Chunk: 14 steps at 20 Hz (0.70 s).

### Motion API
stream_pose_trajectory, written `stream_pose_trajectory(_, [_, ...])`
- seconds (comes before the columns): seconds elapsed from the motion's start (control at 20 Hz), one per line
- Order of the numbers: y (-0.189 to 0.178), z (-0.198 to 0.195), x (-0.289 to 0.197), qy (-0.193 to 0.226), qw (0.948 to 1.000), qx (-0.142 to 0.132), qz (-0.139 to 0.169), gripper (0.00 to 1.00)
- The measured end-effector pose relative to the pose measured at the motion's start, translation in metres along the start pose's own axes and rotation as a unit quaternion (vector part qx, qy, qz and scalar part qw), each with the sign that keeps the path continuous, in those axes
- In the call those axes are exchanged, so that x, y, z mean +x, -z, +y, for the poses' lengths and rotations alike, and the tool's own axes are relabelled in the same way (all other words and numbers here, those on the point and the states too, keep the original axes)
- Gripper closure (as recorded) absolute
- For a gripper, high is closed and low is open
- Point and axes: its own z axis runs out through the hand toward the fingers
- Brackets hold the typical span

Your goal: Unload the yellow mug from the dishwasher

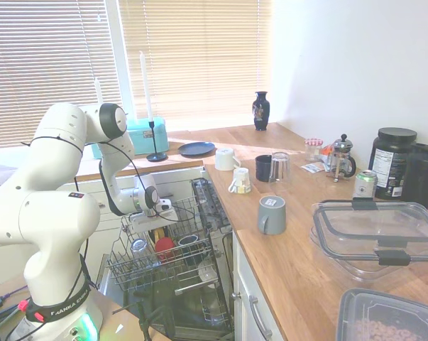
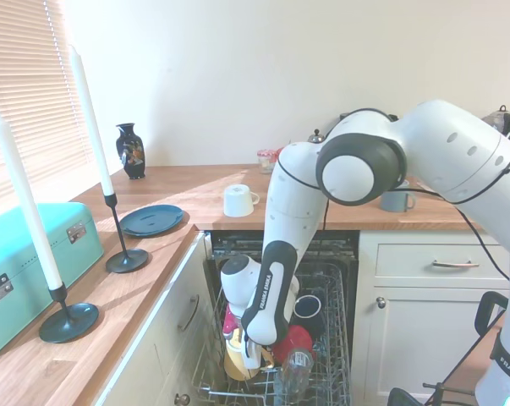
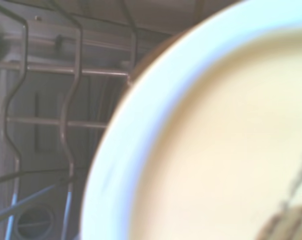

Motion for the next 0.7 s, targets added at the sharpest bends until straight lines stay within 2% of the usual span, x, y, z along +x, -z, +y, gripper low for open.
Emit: stream_pose_trajectory(0.7, [0.0009,-0.0043,0.0006,0.001,0.9999,-0.006,-0.014,1.0])
